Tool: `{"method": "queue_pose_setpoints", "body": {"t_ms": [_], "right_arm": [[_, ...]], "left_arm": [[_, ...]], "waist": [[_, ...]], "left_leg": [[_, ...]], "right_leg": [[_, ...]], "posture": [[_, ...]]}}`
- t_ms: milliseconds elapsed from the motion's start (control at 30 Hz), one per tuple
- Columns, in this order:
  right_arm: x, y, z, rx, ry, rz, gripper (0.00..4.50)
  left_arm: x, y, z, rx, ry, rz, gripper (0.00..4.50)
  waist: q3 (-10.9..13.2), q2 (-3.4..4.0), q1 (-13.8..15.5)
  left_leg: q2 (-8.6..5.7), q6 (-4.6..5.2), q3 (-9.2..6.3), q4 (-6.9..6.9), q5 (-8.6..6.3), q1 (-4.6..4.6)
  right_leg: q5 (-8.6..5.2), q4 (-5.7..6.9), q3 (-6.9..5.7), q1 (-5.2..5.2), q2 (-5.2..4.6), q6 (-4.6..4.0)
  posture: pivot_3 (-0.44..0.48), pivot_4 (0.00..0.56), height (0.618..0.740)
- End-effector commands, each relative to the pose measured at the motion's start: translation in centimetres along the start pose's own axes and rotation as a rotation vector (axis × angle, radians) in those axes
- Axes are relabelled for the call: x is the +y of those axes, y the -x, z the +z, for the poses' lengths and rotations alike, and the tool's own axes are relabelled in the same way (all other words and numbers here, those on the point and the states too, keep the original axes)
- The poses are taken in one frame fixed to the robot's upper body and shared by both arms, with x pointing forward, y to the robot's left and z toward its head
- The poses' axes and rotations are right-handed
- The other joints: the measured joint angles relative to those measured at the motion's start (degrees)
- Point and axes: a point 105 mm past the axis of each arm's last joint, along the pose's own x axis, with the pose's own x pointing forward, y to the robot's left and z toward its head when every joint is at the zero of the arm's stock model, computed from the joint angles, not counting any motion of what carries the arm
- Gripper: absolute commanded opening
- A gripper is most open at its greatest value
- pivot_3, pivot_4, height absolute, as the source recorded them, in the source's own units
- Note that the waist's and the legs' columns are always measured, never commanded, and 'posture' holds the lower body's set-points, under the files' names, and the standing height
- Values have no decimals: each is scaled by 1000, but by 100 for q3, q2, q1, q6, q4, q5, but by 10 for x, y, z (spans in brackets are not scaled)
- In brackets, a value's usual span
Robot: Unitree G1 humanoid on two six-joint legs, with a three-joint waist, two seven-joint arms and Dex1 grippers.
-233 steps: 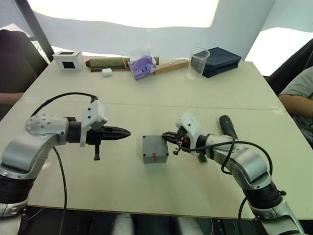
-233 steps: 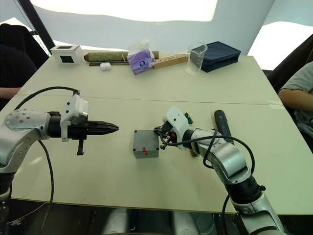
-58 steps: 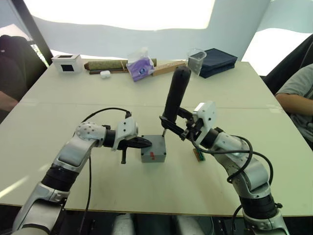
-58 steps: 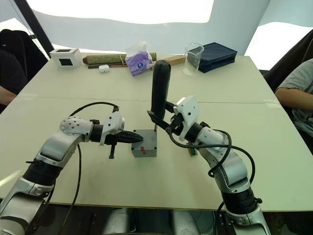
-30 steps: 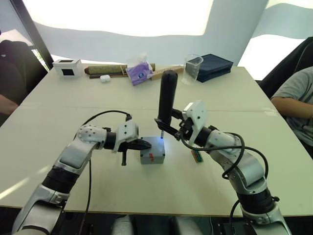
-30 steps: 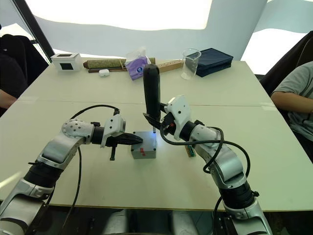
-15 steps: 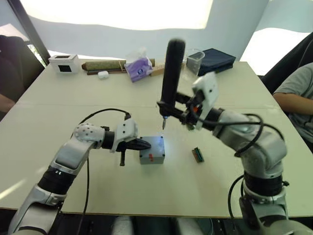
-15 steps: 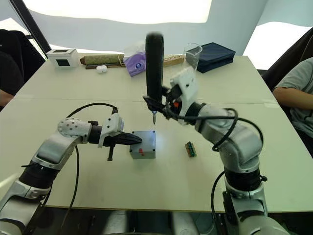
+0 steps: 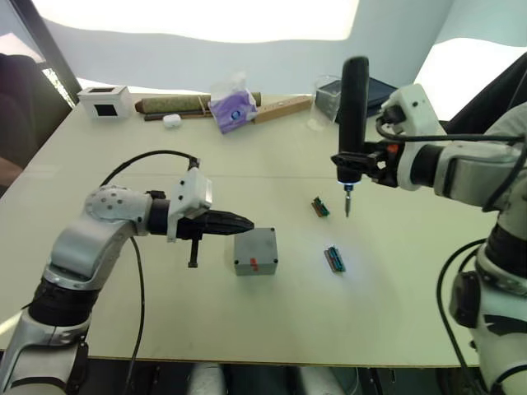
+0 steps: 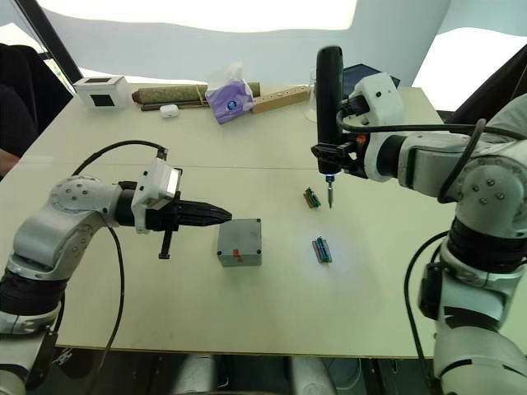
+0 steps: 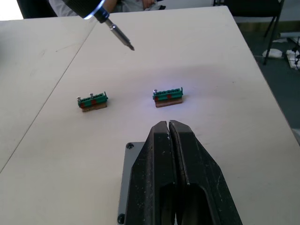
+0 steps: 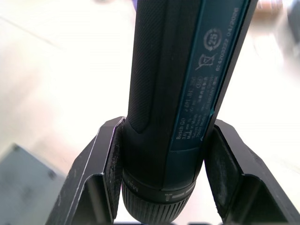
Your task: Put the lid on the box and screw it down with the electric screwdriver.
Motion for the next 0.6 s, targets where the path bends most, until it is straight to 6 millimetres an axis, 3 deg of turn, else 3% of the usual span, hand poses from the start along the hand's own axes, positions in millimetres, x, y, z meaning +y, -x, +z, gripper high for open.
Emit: {"method": "queue_pose_setpoints", "body": {"t_ms": [33,133,333,600], "right_arm": [[-44,9,-26,187,-72,-172,1895],[-65,14,-57,356,-119,-243,1895],[-71,11,-101,558,-213,-229,1895],[-82,2,-132,666,-328,-289,1895]], "left_arm": [[-2,8,25,-49,-61,-3,0],[-2,9,27,-47,-65,-7,0],[4,12,30,-53,-78,25,0],[5,12,31,-48,-86,43,0]], "waist": [[5,-2,12],[9,-4,49],[23,10,-17],[25,9,24]], "left_leg": [[0,0,-1,1,0,-10],[-1,-1,5,9,1,-40],[3,0,6,17,1,-53],[1,-1,13,28,3,-54]], "right_leg": [[0,0,-1,-6,1,0],[-1,-3,-8,-26,-1,1],[1,1,7,-50,4,4],[1,7,3,-45,2,5]], "posture": [[0,150,740],[0,150,740],[0,150,740],[0,150,740]]}}
